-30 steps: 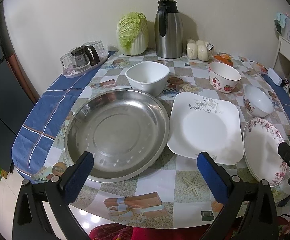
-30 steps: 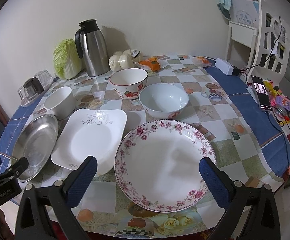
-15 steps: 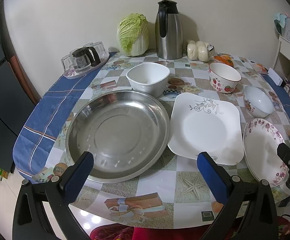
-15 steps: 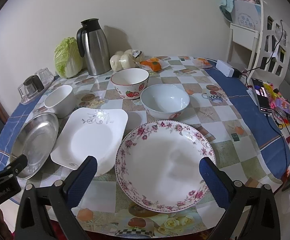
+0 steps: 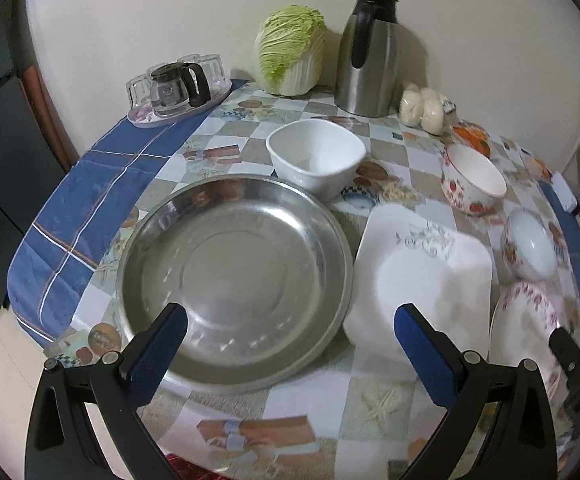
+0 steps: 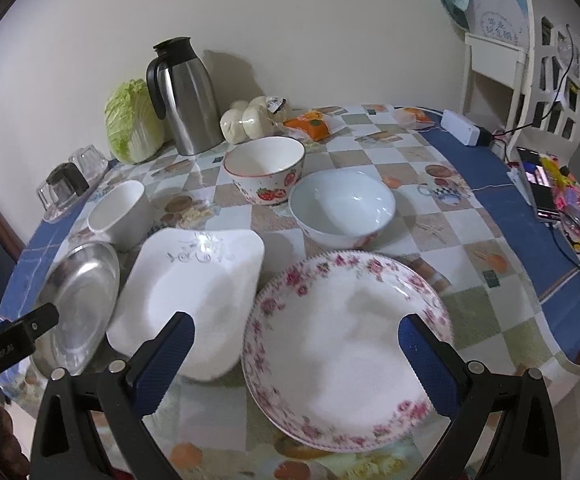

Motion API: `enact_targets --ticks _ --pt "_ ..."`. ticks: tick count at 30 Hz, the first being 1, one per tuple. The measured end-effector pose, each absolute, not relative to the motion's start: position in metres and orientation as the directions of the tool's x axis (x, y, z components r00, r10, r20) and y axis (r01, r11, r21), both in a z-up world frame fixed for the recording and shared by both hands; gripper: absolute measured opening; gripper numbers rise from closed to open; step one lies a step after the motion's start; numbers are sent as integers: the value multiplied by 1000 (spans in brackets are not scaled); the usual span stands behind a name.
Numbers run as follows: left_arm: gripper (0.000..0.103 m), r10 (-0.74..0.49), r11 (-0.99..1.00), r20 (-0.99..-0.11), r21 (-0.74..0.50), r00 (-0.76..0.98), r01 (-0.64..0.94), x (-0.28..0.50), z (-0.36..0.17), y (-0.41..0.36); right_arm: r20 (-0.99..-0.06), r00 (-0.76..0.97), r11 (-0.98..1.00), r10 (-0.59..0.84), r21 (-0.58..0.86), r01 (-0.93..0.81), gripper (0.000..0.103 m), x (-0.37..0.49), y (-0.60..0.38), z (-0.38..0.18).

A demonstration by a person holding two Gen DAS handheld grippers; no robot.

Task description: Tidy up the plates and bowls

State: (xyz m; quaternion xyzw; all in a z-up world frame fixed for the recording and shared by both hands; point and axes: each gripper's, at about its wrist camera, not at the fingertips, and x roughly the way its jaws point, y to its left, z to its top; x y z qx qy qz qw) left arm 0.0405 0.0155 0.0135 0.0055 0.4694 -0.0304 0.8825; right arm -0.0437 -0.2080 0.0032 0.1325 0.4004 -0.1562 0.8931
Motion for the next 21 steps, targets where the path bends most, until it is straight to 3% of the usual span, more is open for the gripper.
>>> enact_targets --ticks 8,21 --pt "103 -7 1000 -820 -5 573 5 70 13 12 -760 637 924 -127 143 355 103 -7 -202 3" --pt "103 -12 987 -781 -111 624 -119 103 8 28 -735 677 943 -30 204 264 103 42 -181 -8"
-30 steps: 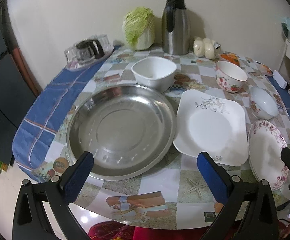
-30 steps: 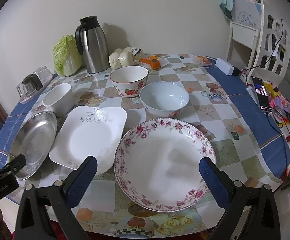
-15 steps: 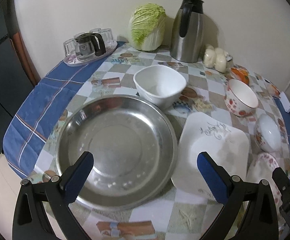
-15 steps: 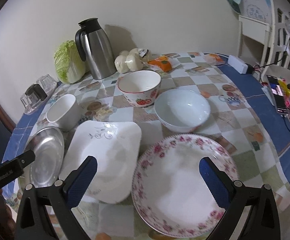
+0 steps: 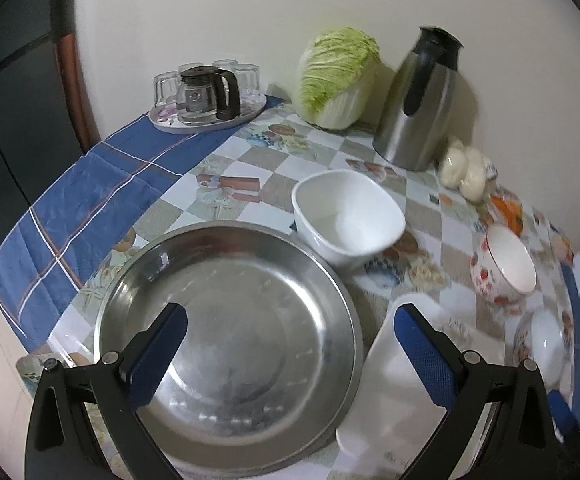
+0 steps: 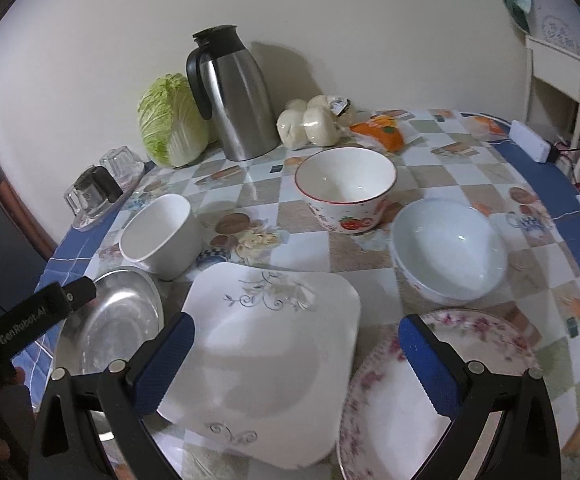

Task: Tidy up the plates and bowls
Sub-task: 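Move both grippers to the steel tray rim and close on it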

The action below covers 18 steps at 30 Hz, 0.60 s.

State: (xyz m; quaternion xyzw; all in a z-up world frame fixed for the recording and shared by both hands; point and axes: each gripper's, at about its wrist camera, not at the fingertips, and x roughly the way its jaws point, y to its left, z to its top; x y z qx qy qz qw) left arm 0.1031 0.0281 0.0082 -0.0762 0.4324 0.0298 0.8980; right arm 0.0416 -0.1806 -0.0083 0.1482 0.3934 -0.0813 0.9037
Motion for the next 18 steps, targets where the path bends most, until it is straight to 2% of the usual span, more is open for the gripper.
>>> enact_targets --ticks 5,11,18 --pt "103 -15 983 -783 -125 621 -134 115 -4 37 -727 686 946 -18 209 247 103 55 -179 -15" --pt "103 1 968 -845 -133 534 -211 125 -30 67 -745 667 956 10 202 211 103 68 -167 -30" --pt "103 21 942 -856 -156 517 -298 121 -40 112 -755 651 965 81 223 138 103 77 -136 -43"
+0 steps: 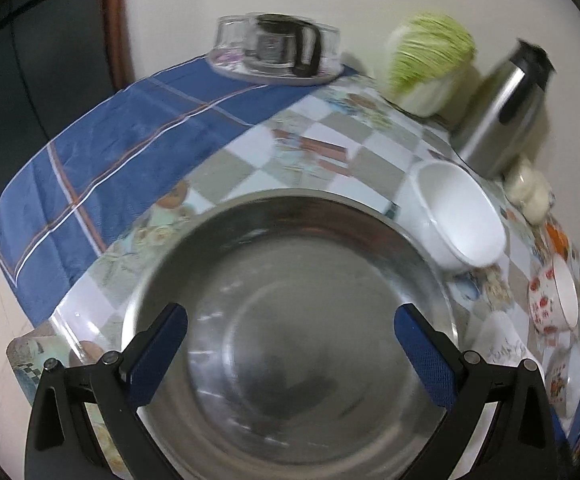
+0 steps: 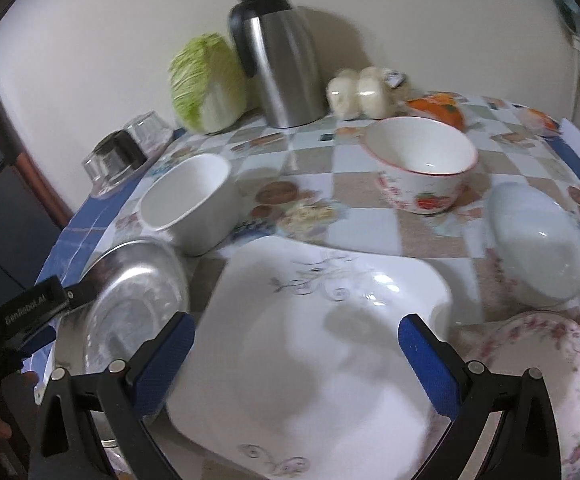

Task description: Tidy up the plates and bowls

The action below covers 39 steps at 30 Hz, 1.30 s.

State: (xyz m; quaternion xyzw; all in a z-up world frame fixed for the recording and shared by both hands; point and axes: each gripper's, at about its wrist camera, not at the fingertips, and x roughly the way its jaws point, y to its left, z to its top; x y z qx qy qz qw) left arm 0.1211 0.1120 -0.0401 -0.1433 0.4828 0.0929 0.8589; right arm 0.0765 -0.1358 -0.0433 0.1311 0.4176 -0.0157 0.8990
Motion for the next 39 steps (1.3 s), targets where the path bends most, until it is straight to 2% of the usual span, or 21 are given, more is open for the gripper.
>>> enact_targets --ticks 5,7,10,13,16,18,22,27,28,39 --pt "103 46 922 -874 -150 484 -358 119 -51 148 -753 648 972 116 219 81 100 79 -111 -47" --pt "103 39 911 -881 -162 471 -380 116 -58 165 -758 639 975 129 215 58 89 82 -99 -49" --pt "100 32 893 -884 -184 467 -410 112 -64 183 -769 624 976 140 212 43 84 84 -88 -52" --pt "94 14 887 -887 -202 461 -415 111 -69 193 -780 609 977 144 210 38 75 86 -79 -56" --pt "81 -4 887 -896 -208 444 -412 113 -75 197 -789 595 976 157 215 27 68 89 -70 -60" --pt "69 -16 887 -904 -209 426 -411 115 -81 198 -790 592 978 157 207 17 59 89 -65 -61" --pt "59 -27 891 -902 -218 432 -399 116 -83 199 -795 586 979 159 204 11 47 91 -60 -62" --pt "39 10 910 -904 -169 427 -379 120 -85 197 -795 581 979 174 203 -15 40 92 -50 -63" --pt "37 24 911 -905 -154 424 -382 121 -85 197 -795 580 979 175 202 -19 39 91 -48 -63" --pt "37 59 888 -900 -151 432 -435 117 -85 220 -791 579 979 197 190 -73 39 91 -24 -62"
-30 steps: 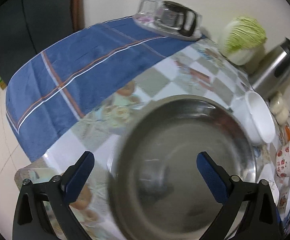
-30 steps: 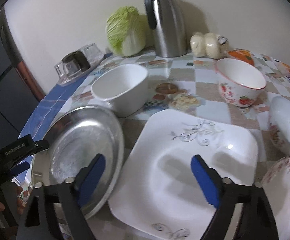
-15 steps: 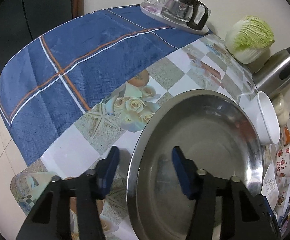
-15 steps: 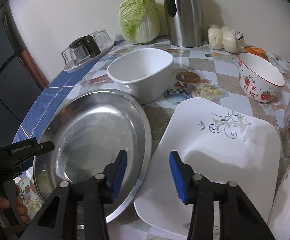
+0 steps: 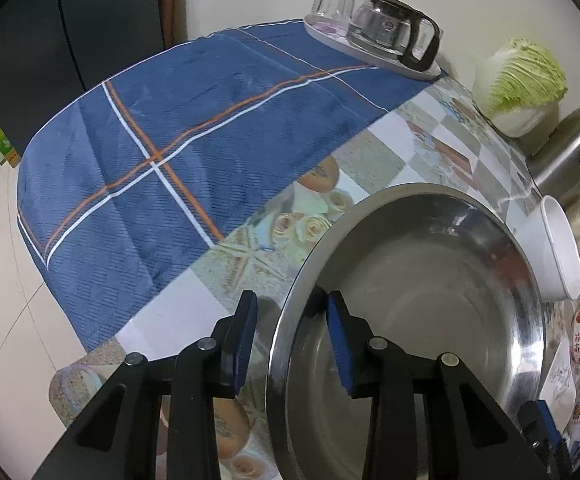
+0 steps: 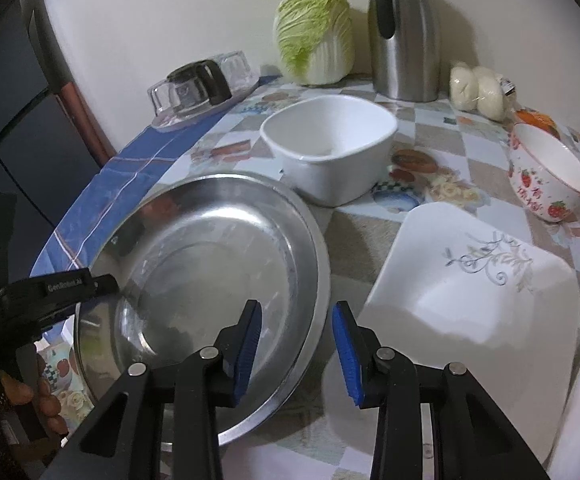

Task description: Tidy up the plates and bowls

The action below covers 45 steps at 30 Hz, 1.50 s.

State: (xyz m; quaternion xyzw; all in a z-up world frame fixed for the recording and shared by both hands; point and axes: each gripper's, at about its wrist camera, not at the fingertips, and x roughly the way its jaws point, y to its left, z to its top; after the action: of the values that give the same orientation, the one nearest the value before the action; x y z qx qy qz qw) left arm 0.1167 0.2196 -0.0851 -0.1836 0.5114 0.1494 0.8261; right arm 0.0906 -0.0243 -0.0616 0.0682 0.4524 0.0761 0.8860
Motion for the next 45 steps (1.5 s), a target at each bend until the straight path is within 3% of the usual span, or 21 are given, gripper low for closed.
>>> enact_targets --ticks 5,7,13,15,28,45 --pt "39 68 882 -898 -150 434 -447 116 -86 225 -802 566 981 189 178 -75 33 93 -19 -68" --pt "39 67 881 -899 -150 433 -448 117 -86 226 -806 563 982 184 175 -70 25 94 -18 -71" --pt "37 77 886 -896 -140 437 -442 118 -86 225 -810 557 983 183 161 -88 18 95 -13 -77" --pt "29 58 886 -893 -160 446 -436 118 -86 226 -810 555 982 187 162 -93 18 95 -13 -76" --pt "27 16 886 -874 -213 485 -412 113 -72 225 -779 596 981 195 159 -114 19 86 -18 -51" --pt "27 61 912 -818 -187 573 -365 96 -19 192 -712 654 965 255 230 -125 19 66 -51 -17"
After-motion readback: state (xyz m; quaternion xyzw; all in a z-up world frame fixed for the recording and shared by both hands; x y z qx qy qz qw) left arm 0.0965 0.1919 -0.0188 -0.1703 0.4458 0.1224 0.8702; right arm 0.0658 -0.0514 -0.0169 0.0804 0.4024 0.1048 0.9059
